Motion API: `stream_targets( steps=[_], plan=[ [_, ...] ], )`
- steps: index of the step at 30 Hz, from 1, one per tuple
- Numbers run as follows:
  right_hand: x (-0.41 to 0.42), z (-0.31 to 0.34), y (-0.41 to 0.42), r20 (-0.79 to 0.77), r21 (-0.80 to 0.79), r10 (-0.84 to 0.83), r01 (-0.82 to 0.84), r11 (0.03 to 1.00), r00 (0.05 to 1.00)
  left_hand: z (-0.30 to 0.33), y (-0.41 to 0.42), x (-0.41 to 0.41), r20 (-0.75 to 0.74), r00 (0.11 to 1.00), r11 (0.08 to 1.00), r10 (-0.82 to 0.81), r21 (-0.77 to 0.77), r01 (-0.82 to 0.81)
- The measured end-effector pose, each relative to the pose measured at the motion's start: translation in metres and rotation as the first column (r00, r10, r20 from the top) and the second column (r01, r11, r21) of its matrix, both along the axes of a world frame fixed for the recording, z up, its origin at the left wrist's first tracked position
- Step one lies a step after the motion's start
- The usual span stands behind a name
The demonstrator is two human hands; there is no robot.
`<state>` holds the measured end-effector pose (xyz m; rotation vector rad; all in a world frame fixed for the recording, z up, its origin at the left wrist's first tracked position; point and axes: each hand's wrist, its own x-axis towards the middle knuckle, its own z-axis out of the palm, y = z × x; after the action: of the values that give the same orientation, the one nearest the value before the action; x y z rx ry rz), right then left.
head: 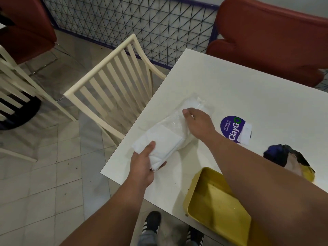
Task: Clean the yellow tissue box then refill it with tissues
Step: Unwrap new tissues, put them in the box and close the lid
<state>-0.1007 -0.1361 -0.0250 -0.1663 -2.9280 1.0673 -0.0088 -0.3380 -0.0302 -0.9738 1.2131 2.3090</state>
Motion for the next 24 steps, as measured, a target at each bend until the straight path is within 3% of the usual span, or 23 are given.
stream_targets(
  steps=[4, 18, 20, 22, 24],
  plan=[
    [0.000, -0.008, -0.003, 0.132, 0.128, 0.062, -0.079, 0.989, 0.989, 0.000, -0.023, 0.011, -0.007, 1.000, 0.999, 0.014, -0.032, -0.015],
    [-0.003, -0.020, -0.014, 0.335, 0.235, 0.028, -0.112, 0.965, 0.942, 0.016, -0.105, 0.037, -0.157, 0.987, 0.999, -0.040, -0.042, 0.033],
    [0.003, -0.009, -0.015, 0.274, 0.220, -0.007, -0.055, 0.974, 0.962, 0.024, -0.109, 0.034, -0.181, 0.982, 0.999, -0.049, -0.026, 0.045],
    [0.014, 0.009, -0.021, 0.036, 0.158, -0.113, 0.106, 0.982, 0.993, 0.034, -0.109, 0.028, -0.204, 0.977, 0.998, -0.069, -0.005, 0.070],
    [0.022, 0.031, -0.032, -0.058, -0.081, -0.277, 0.272, 0.959, 0.959, 0.045, -0.106, 0.021, -0.225, 0.968, 0.993, -0.109, 0.012, 0.114]
  ],
)
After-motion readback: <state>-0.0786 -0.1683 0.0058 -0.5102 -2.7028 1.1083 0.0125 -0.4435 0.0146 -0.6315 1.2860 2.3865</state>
